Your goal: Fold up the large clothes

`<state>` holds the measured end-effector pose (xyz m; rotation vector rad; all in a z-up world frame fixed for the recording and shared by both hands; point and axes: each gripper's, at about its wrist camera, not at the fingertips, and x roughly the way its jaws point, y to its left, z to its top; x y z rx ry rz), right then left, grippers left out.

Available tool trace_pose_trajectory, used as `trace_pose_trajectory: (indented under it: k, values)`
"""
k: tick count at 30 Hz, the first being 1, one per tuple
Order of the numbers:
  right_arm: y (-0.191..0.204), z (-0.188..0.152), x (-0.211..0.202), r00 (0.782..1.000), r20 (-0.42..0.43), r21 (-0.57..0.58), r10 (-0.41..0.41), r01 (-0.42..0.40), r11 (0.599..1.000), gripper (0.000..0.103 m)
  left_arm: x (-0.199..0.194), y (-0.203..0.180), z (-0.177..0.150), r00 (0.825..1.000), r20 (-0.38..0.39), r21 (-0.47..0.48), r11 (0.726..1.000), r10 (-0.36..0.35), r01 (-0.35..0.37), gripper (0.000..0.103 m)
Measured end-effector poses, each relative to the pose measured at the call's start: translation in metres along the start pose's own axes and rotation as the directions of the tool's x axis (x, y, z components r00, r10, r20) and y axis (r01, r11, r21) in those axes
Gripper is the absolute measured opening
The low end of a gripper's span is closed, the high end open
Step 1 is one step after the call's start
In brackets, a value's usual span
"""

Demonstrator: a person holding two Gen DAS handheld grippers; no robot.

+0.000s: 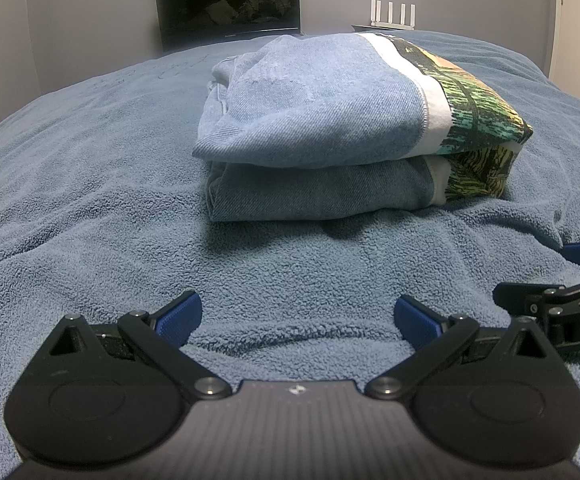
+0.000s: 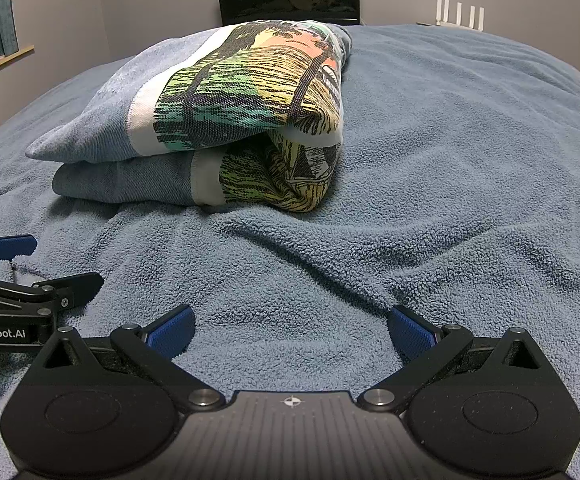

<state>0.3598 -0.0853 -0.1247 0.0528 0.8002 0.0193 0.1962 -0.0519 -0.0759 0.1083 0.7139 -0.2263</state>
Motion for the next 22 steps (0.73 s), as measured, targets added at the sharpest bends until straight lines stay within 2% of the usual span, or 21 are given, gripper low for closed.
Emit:
trace_pose_trajectory:
  k: [22]
  values:
    - [0.0, 0.0, -0.0005, 1.0, -0.001, 0.0, 0.0, 0.0, 1.0, 0.103, 0.0006, 0.001, 0.0003, 1.0, 0.002, 0.005, 1.0, 0.003, -0.003, 0.103]
